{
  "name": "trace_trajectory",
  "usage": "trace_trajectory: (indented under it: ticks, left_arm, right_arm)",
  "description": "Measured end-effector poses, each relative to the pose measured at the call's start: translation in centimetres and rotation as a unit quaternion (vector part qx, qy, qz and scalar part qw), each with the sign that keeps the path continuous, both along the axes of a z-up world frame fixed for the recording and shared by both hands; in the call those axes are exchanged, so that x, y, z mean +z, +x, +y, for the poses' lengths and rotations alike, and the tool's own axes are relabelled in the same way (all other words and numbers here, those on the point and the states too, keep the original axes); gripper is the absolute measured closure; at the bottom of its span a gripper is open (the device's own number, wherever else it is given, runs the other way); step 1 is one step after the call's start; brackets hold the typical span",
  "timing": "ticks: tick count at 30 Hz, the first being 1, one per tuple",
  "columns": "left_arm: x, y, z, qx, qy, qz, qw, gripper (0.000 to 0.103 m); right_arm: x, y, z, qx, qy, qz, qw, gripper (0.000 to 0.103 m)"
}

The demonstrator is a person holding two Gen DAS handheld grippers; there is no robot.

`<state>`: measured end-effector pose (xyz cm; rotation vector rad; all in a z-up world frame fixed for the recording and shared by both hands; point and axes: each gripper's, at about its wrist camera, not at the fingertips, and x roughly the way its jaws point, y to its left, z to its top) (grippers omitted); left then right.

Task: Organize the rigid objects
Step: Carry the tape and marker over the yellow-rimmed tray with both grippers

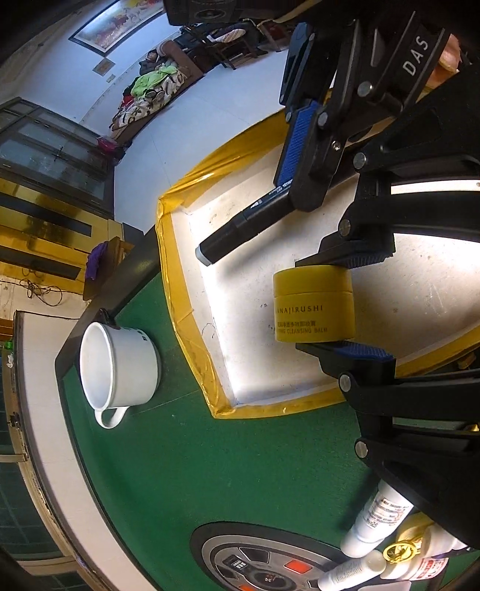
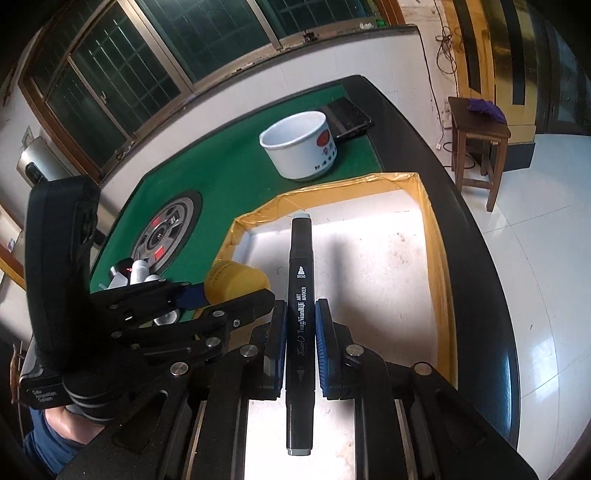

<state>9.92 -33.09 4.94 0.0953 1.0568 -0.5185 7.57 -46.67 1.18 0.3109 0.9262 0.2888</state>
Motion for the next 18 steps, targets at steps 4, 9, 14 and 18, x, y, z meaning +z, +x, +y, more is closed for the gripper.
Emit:
trace_trajectory:
  ticks: [4,9,14,18]
  left_arm:
    - [-0.5,0.3,0.0,0.001,0.002,0.006,1.0,0.072]
    - [-0.9,0.2,0.3,0.0,0.004,0.012,0.9999,0.072]
    - [-0.9,1.1,0.7,0.003,0.004,0.016,0.9999,0.072]
    - [-0.8,1.6,0.8,0.005,0.0,0.019,0.9998,0.072]
  right_arm:
    - [-0.2,1.0,-0.1,0.002,-0.015,0.01,1.0,0.09]
    - [-0.5,2.2,-0.2,0.001,-0.023,0.026,0.999,0.09]
    - [-0.8,2.9,0.3,0.004,-0.031,0.034,0.999,0.09]
    - [-0.9,3.4,0.4,0.002,-0.035,0.039,0.999,0.09]
